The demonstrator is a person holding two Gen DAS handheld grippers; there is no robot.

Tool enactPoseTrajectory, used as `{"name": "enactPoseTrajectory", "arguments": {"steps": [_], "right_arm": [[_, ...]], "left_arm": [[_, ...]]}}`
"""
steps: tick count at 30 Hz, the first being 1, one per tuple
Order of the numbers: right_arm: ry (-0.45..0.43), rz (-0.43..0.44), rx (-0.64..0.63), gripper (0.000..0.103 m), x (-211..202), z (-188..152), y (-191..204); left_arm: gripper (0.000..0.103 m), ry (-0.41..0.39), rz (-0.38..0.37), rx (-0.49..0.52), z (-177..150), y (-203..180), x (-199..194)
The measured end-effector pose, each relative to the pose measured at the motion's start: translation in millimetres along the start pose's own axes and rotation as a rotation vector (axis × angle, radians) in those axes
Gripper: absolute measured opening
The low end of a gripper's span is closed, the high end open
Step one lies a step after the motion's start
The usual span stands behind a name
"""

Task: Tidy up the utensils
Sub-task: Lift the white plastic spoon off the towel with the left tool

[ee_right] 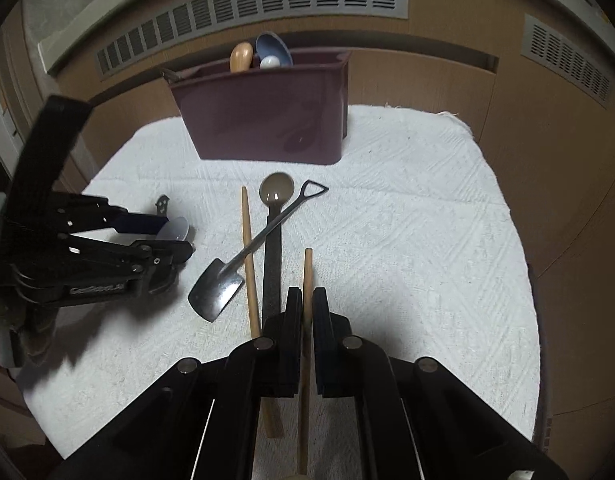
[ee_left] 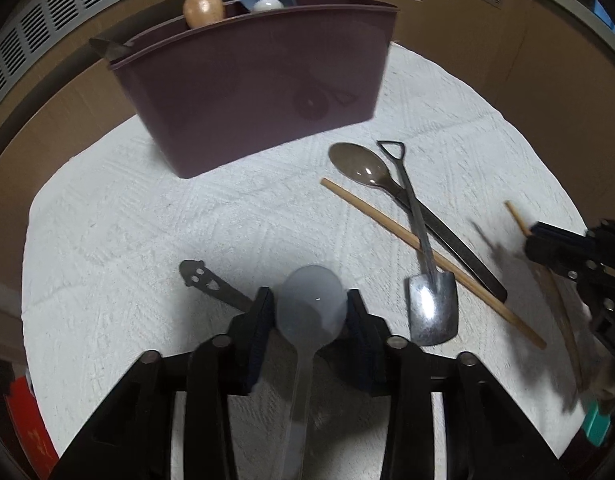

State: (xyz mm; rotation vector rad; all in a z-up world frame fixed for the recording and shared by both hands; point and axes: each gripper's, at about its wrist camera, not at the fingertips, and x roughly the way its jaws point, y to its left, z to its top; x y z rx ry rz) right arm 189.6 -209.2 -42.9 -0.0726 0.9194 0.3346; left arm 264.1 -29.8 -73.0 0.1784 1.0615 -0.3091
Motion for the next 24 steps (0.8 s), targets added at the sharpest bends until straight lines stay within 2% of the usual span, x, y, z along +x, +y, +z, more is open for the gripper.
{"name": "enactPoseTrajectory", "arguments": {"steps": [3,8,16,24], "right_arm": [[-0.026,0.015,0.024,0.005,-8,1,-3],[-0.075,0.025,0.026,0.005,-25,4,-1],[-0.103,0.042,0.030,0.005,-35,14,6],[-0.138,0.076,0.059,0.004,-52,36,-4]], "left_arm": [[0.035,-0.021,-0.008,-0.078,-2,9,-2],[0.034,-0.076,-0.077,-0.200,-14,22,-25],[0.034,-0.223,-0.130,-0.257,-29,39,-82],[0.034,-0.363,-0.213,-0.305,-24,55,-126]]}}
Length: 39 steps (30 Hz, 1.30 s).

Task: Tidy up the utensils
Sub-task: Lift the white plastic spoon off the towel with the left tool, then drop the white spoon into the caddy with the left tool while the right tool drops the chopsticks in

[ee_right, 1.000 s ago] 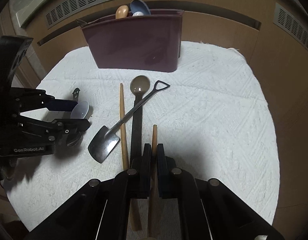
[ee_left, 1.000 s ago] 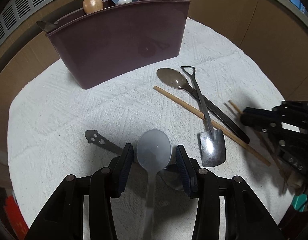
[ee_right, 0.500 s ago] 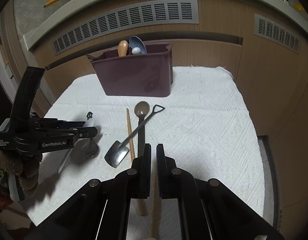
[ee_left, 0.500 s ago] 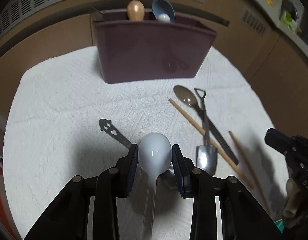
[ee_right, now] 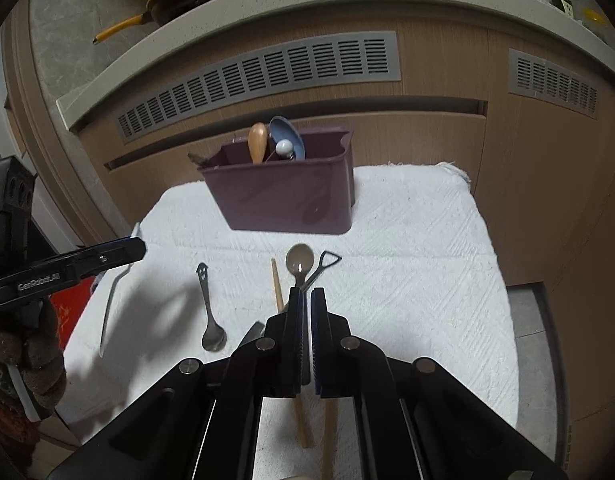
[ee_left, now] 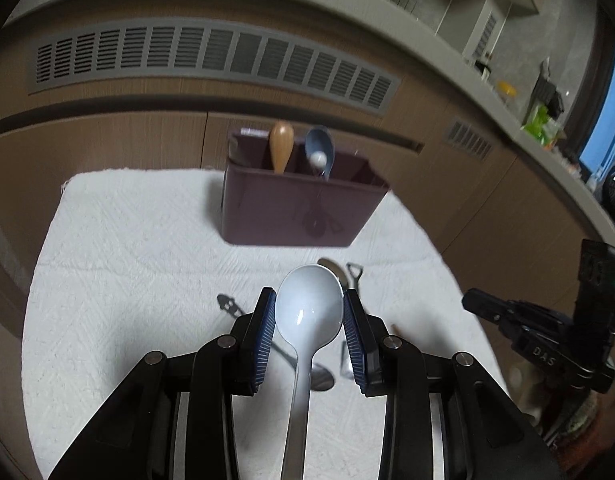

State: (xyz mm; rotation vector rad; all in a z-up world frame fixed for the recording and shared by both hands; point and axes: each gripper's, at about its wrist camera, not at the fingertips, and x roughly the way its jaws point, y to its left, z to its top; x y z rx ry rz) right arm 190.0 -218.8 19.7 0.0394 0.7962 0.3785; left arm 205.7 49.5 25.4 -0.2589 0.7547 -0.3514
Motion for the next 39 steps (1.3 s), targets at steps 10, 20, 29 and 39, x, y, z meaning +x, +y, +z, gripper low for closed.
{"name": "enactPoseTrajectory", "arguments": {"steps": [10,20,29,39], "right_arm": [[0.066,0.024,-0.068,0.005,7,25,-1],[0.322,-0.028,-0.017,0.009,67,-38,-11],[0.300,-0.135,-0.142,0.014,74,-58,8],[0.182,-0.070,-0.032,0.005,41,-25,-7]], "left_arm": [[0.034,-0.065,-0.040,-0.034,17,14,-14],[0.034,-0.012,-0.067,-0.109,7,34,9],[0.035,-0.004,-0.031,-0.104,-1,36,11],[0.035,-0.002,-0.002,-0.068,-4,25,9]]}}
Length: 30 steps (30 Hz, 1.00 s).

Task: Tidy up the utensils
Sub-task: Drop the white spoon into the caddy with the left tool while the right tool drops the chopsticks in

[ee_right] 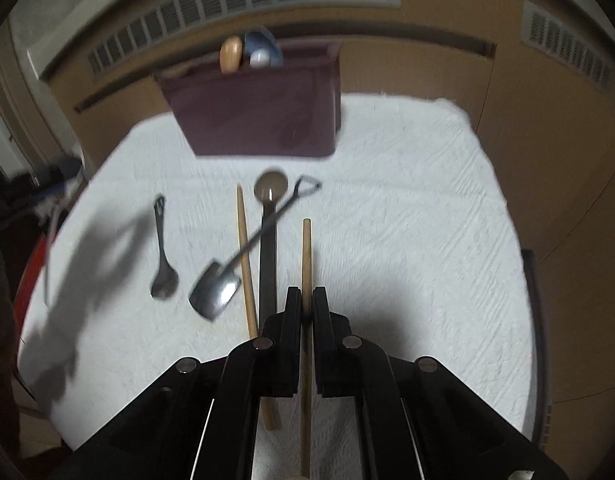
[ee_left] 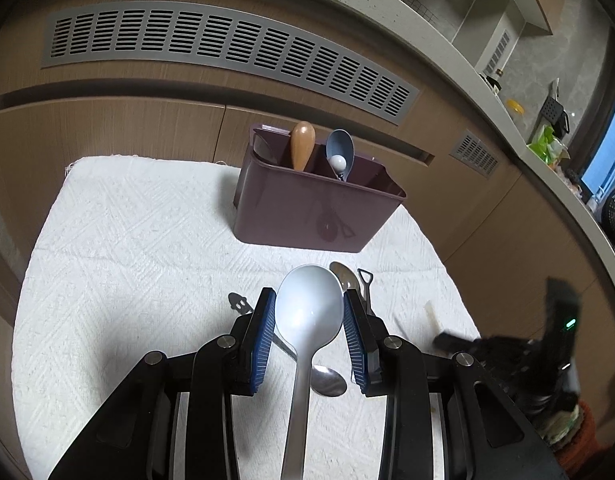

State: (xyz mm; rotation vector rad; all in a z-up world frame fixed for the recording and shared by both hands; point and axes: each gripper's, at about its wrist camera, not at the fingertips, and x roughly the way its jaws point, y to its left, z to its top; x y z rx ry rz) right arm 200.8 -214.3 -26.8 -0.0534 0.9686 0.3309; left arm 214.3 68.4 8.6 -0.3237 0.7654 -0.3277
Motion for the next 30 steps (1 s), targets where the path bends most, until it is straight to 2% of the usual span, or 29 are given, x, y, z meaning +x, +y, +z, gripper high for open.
{"name": "enactPoseTrajectory", "arguments": {"steps": [5,8,10,13,16,19,23,26,30], "right_arm": [[-0.156,0.053,0.038,0.005,-34,30,-3],[-0.259,0.087,0.044,0.005,-58,56,-1],[-0.335,0.082,0.006,0.005,-76,82,5],[-0.474,0.082,-0.051,0.005,-105,130,17],[-0.600,0.079,-0.097,0.005,-122,176,25],[-0.640,0.094,-0.100,0.005,-118,204,25],[-0.647,0.079,-0.099,0.005,-86,228,18],[-0.604,0.070,-0.084,0.005,-51,236,6],[-0.518,0.099,-0.038,0.005,-5,234,-8]], "left_arm": [[0.034,-0.026,-0.036,-0.019,10,1,-2],[0.034,-0.092,-0.077,-0.020,32,-8,-12],[0.034,-0.174,-0.110,-0.003,62,-21,-25],[0.034,-0.344,-0.136,0.052,105,-45,-44],[0.035,-0.481,-0.143,0.070,136,-58,-45],[0.035,-0.569,-0.164,0.008,157,-53,-20],[0.035,-0.641,-0.106,-0.027,163,-41,28],[0.035,-0.625,-0.065,-0.039,160,-31,65],[0.035,-0.545,-0.033,-0.049,150,-16,107]]}}
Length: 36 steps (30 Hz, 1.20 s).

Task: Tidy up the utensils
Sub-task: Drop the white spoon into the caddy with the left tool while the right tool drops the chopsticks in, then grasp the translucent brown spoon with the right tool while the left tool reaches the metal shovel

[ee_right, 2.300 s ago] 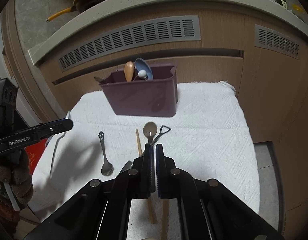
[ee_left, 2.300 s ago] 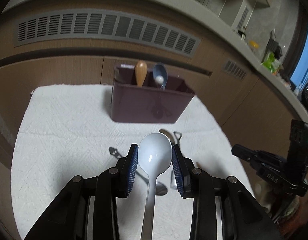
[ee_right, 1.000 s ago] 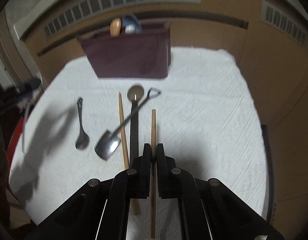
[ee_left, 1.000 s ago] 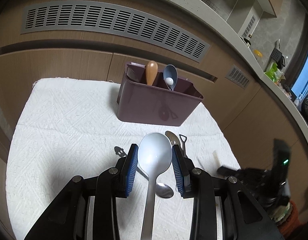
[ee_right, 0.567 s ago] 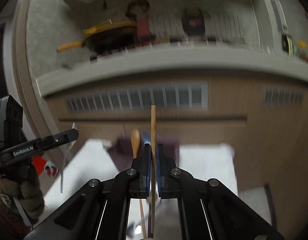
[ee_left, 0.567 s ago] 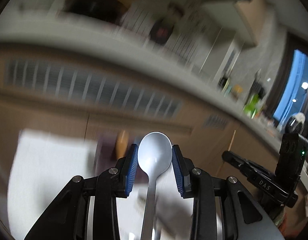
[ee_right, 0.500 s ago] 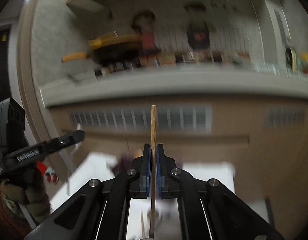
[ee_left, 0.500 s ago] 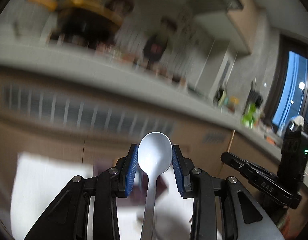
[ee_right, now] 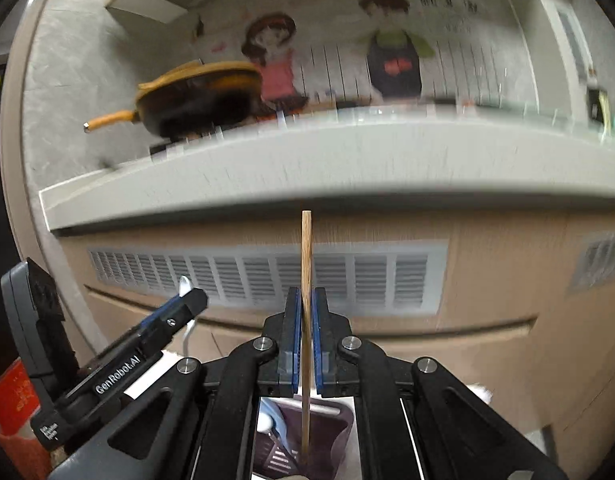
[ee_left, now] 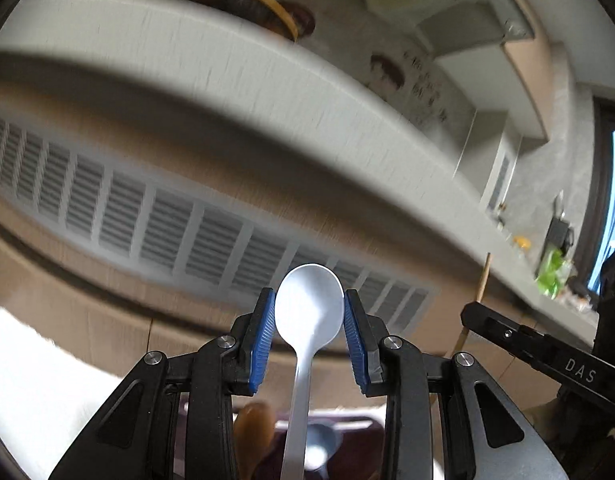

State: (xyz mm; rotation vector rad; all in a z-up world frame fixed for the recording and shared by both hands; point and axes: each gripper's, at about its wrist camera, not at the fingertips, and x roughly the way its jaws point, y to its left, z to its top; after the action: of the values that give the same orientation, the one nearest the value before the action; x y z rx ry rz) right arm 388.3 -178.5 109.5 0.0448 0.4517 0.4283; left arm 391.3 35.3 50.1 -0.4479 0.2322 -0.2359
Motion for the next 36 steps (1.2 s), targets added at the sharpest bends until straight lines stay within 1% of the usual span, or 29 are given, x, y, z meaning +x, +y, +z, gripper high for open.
{"name": "enactPoseTrajectory", "arguments": {"steps": [2,3,4,5,6,7,9,10,13,17,21,24,28,32,34,36], "right_arm": [[0.032,0.003,0.004,0.005,14,-15,-3],[0.061,0.014,0.002,0.006,20,-24,-3],[0.129,0.050,-0.002,0.009,28,-34,-2],[0.186,0.074,-0.011,0.009,34,-41,-1],[0.237,0.087,-0.025,0.009,39,-49,0],[0.273,0.068,-0.054,0.009,40,-58,4],[0.279,0.019,-0.096,0.009,33,-68,8],[0.280,0.014,-0.110,0.009,25,-71,10],[0.296,0.030,-0.101,0.012,3,-78,9],[0.357,0.034,-0.087,0.014,-22,-102,7],[0.457,0.043,-0.075,0.014,-32,-141,14],[0.531,0.051,-0.059,0.014,-29,-167,19],[0.602,0.059,0.015,0.014,-25,-195,26],[0.639,0.044,0.072,0.014,-20,-206,32],[0.626,0.026,0.090,0.017,-20,-206,32],[0.623,0.006,0.092,0.020,-18,-206,33]], "left_arm": [[0.035,0.042,0.000,0.006,-10,5,8],[0.035,0.080,-0.014,0.006,-15,8,10],[0.036,0.113,-0.022,0.004,-18,10,11],[0.037,0.138,-0.020,0.007,-21,11,10],[0.037,0.150,-0.001,0.013,-22,12,7],[0.038,0.154,0.010,0.012,-21,13,2],[0.039,0.163,0.020,-0.001,-15,14,-11],[0.041,0.165,0.035,-0.009,-11,15,-16],[0.041,0.192,0.067,-0.003,-1,15,-42],[0.041,0.225,0.094,0.021,-7,18,-78],[0.041,0.299,0.121,0.012,-27,26,-105],[0.041,0.370,0.146,0.009,-46,34,-118],[0.041,0.447,0.192,0.019,-71,47,-132],[0.041,0.522,0.216,0.020,-96,58,-138],[0.041,0.555,0.217,-0.001,-104,64,-141],[0.041,0.570,0.222,-0.017,-109,69,-145]]}}
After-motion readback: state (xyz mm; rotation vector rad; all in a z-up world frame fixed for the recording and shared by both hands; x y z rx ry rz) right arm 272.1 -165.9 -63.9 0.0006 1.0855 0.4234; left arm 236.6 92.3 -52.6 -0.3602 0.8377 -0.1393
